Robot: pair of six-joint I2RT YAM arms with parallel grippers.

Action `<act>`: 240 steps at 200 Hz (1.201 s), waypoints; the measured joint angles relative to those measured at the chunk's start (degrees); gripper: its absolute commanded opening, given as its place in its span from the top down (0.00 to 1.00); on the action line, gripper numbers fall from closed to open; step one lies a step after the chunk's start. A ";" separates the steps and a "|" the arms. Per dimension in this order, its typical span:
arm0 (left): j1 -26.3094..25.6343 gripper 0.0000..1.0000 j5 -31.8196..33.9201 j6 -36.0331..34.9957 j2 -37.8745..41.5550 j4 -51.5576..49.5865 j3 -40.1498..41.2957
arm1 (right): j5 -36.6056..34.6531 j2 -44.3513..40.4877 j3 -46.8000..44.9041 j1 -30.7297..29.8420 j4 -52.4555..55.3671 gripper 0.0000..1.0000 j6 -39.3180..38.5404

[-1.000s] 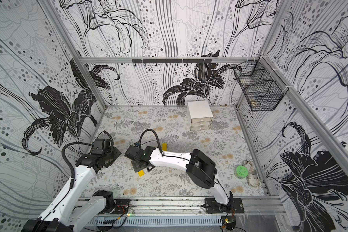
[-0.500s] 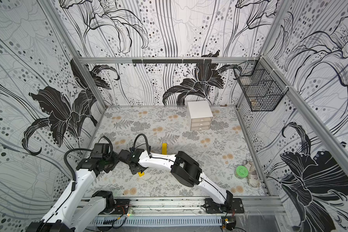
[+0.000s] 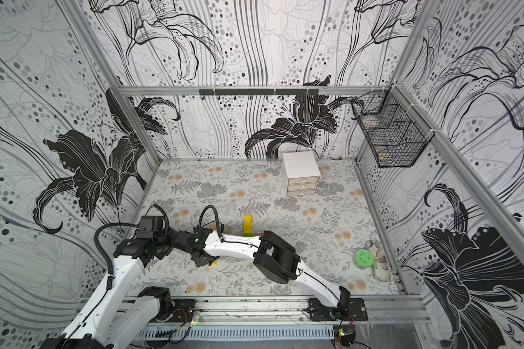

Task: Assemble the letter h with building blocks
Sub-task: Pick up the building block from the center of the board, then place the building block at the center of the board.

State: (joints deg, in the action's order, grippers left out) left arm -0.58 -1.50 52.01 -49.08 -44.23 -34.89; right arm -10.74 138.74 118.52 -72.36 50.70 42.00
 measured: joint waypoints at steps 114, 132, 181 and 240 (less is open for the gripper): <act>0.04 0.64 -2.75 -1.25 -2.29 2.62 0.07 | -5.79 -24.04 -22.84 -0.70 -3.48 0.91 4.83; 0.04 0.64 -4.39 -1.27 -2.71 4.44 0.79 | -8.07 -31.69 -28.70 -0.70 -3.45 0.91 6.78; -1.97 0.65 -8.04 -1.20 -5.11 8.17 3.39 | -12.66 -44.74 -42.01 0.85 -0.61 0.91 13.49; -8.24 0.66 -9.53 1.05 -7.93 13.29 4.70 | -12.87 -49.51 -51.41 3.91 2.10 0.92 20.48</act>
State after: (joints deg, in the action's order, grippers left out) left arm -8.82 -11.03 53.06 -57.01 -30.94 -30.20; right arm -23.62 89.23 67.11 -68.45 52.80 62.48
